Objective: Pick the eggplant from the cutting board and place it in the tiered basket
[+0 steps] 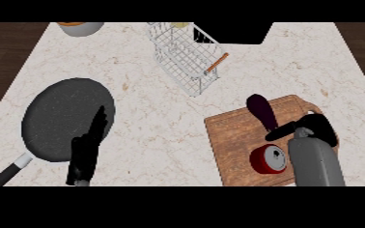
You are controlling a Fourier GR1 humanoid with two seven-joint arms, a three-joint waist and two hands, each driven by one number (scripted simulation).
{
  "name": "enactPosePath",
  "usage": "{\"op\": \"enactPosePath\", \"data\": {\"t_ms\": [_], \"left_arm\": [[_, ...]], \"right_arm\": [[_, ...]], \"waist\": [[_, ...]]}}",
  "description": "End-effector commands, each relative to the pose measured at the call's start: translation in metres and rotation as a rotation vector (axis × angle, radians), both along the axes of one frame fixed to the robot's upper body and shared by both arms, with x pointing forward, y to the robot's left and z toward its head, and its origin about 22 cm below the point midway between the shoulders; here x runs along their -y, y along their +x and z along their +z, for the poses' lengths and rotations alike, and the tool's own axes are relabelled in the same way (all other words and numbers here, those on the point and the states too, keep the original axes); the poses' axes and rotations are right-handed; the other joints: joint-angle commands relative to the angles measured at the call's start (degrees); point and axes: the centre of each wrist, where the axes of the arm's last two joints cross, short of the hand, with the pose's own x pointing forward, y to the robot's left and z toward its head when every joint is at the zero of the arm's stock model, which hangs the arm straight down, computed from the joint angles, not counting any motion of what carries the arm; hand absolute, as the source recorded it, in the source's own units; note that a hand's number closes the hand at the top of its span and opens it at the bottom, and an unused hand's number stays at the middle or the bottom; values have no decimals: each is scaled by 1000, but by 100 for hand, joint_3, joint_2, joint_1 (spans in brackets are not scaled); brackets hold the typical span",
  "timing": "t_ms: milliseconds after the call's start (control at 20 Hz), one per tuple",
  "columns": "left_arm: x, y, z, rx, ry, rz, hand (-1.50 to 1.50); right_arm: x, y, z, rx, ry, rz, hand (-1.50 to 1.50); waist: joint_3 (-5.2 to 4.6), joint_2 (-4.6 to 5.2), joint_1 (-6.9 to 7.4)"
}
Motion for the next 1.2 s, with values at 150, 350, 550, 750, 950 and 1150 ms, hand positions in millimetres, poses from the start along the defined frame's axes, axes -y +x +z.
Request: {"op": "enactPosePath", "data": {"t_ms": [150,350,550,750,950,1150], "left_arm": [[-9,0,-3,-19,5,21,0],[-4,5,1,-4,-9,15,0],[5,-1,-9,-8,-9,12,0],[-14,6,7,2,-2,29,0],[1,2,7,-13,-15,23,0],[-4,3,0,-10,-3,26,0]], "right_arm": [[-2,11,-3,-140,58,-210,-150],[-6,13,-14,-162,73,-212,-150],[-10,9,-23,-173,91,-216,-150],[-10,11,-21,-155,79,-222,150],[-26,6,-30,-143,63,-182,150],[-42,12,-28,-182,-18,-82,150]], "waist": [[27,9,-59],[29,15,-34],[27,9,-45],[33,2,-41],[45,2,-2],[32,20,-9]]}}
